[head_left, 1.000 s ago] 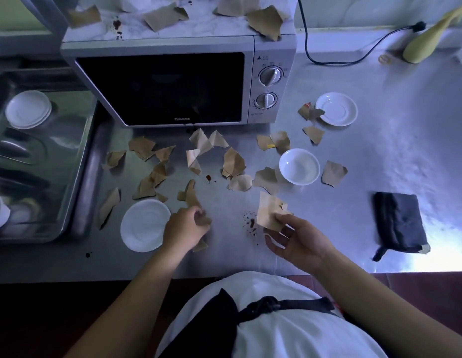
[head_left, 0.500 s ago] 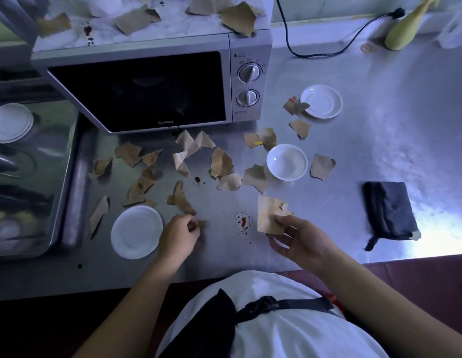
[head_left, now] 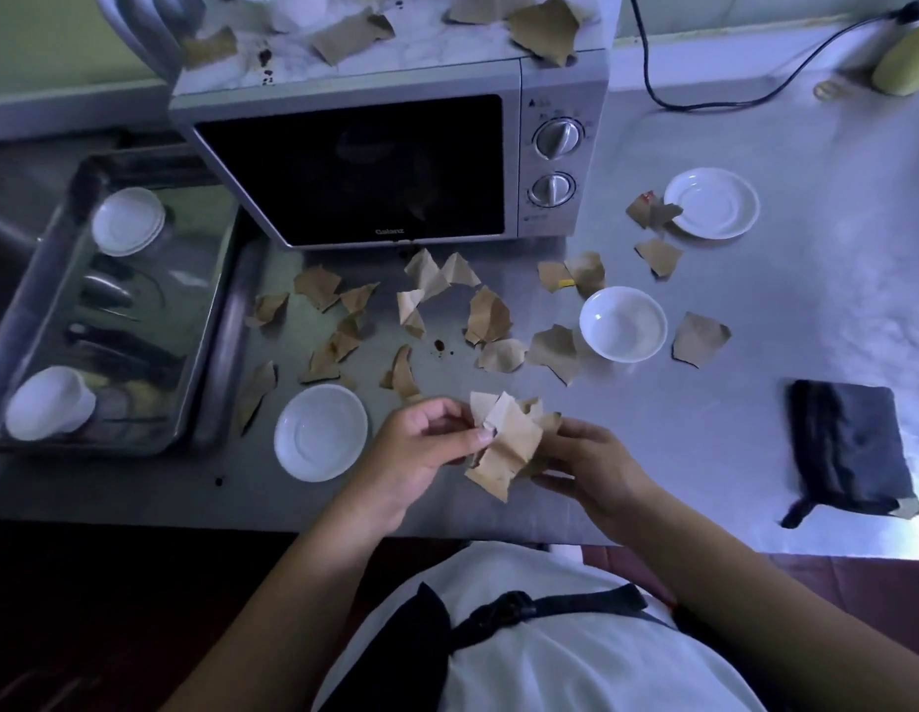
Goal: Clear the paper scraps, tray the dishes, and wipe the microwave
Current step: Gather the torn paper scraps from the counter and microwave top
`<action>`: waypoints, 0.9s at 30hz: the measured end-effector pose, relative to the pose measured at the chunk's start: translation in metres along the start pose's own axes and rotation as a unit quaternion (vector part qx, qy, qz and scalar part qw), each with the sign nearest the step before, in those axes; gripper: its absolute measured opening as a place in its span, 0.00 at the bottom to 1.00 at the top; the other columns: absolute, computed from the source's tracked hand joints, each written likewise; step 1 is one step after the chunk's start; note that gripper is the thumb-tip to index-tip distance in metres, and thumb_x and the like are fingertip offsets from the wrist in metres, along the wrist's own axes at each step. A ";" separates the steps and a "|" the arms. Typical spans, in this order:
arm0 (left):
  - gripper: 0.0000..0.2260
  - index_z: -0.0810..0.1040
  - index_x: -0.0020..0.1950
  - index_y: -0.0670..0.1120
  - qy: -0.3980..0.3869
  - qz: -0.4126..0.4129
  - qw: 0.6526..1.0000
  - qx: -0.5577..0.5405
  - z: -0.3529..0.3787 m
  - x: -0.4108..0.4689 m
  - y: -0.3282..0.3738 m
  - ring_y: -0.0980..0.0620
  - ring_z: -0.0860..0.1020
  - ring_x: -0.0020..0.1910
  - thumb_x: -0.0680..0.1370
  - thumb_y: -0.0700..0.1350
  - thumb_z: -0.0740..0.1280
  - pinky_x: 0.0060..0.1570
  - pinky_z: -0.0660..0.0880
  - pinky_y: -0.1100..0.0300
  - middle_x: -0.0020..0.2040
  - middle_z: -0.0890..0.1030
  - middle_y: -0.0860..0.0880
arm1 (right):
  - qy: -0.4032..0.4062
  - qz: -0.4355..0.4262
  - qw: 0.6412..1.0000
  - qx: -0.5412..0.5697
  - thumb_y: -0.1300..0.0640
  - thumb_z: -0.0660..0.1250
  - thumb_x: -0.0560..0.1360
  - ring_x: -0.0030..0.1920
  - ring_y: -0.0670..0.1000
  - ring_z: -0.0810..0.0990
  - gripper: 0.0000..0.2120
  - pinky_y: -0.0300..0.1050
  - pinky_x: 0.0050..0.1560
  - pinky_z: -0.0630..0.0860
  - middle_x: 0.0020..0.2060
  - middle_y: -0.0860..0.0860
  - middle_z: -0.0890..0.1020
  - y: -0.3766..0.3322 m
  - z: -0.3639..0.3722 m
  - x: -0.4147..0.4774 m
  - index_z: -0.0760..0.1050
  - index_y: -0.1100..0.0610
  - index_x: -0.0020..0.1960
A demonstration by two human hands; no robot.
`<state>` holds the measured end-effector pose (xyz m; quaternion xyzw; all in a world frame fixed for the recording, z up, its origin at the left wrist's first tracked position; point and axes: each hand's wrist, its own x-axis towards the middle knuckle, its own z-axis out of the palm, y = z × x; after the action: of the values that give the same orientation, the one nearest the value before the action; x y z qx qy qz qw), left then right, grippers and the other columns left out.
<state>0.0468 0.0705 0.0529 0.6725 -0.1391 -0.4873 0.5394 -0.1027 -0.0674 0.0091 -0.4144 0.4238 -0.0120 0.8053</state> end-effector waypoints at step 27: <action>0.17 0.80 0.55 0.56 -0.048 -0.002 0.999 0.026 -0.024 0.020 -0.043 0.56 0.83 0.50 0.68 0.51 0.78 0.48 0.78 0.64 0.48 0.85 0.53 | 0.023 -0.036 0.991 -0.129 0.75 0.70 0.71 0.43 0.60 0.79 0.06 0.65 0.57 0.77 0.38 0.62 0.77 -0.013 0.027 -0.015 0.73 0.72 0.40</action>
<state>0.0612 0.0862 0.0044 0.6625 -0.1760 -0.5161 0.5136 -0.0900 -0.0525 0.0360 -0.5296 0.4245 0.0041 0.7343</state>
